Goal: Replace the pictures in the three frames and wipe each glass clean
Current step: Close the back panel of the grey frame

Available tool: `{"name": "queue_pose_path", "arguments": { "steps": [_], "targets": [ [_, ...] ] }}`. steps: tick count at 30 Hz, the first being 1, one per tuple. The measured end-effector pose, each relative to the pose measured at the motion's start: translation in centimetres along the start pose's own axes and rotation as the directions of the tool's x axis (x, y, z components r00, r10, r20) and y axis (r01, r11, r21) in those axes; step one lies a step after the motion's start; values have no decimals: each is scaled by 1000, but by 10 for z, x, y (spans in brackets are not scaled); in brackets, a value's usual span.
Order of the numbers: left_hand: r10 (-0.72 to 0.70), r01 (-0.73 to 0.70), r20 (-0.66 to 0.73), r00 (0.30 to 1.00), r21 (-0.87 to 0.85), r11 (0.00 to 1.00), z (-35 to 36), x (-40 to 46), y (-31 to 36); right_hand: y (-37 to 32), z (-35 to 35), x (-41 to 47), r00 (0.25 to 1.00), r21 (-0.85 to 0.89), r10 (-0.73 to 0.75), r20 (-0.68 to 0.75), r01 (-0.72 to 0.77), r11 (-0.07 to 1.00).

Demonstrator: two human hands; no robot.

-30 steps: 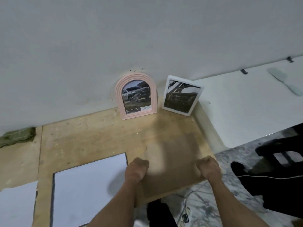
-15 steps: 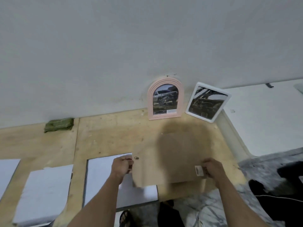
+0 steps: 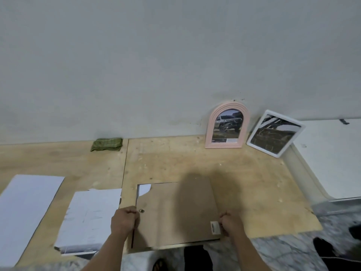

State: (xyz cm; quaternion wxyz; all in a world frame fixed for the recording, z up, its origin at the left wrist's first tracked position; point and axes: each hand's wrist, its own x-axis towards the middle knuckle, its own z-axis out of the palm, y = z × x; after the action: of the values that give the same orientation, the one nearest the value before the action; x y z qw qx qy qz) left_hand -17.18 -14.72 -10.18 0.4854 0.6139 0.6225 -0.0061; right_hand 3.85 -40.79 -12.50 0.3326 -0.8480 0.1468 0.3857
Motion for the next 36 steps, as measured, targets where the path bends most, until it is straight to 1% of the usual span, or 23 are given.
{"name": "queue_pose_path", "arguments": {
  "steps": [3, 7, 11, 14, 16, 19, 22, 25, 30, 33, 36],
  "targets": [
    [41, -42, 8, 999, 120, 992, 5, 8, -9, 3, 3, -5, 997, -68, -52, -49, 49, 997],
    [113, -104, -23, 993, 237, 966, 8, 2, -6, 9, 6, -10, 992, -145, -85, -93, 71, 987],
    [107, -87, -72, 992, 243, 966, 14, 0, -8, 6, 5, -10, 990, -152, -83, -111, 65, 986],
    [90, -62, -108, 990, 242, 968, 15, 3, -8, 0, 6, -11, 990, -187, -102, -96, 83, 979],
    [79, -47, -132, 988, 235, 971, 14, 5, -7, -3, 8, -12, 991, -180, -103, -86, 86, 980],
    [67, -32, -139, 988, 237, 971, 12, 6, -5, -5, 10, -13, 991, -201, -104, -89, 84, 976],
    [29, -7, -105, 994, 206, 979, 10, 5, -5, -6, 12, -16, 989, -241, -103, -102, 76, 967],
    [0, 9, -60, 998, 136, 991, 11, 2, -4, -9, 12, -17, 986, -187, -80, -145, 52, 981],
    [-12, 13, -22, 1000, 19, 1000, 9, -2, -4, -6, 15, -10, 999, -33, -38, -25, 37, 999],
    [-72, 73, 31, 997, -56, 996, 5, 6, -12, -2, 12, -4, 999, 2, -12, 36, 12, 1000],
    [-140, 162, 142, 980, -155, 974, 1, 13, -21, -5, 4, -10, 998, 130, 23, 50, -30, 991]
  ]
}}
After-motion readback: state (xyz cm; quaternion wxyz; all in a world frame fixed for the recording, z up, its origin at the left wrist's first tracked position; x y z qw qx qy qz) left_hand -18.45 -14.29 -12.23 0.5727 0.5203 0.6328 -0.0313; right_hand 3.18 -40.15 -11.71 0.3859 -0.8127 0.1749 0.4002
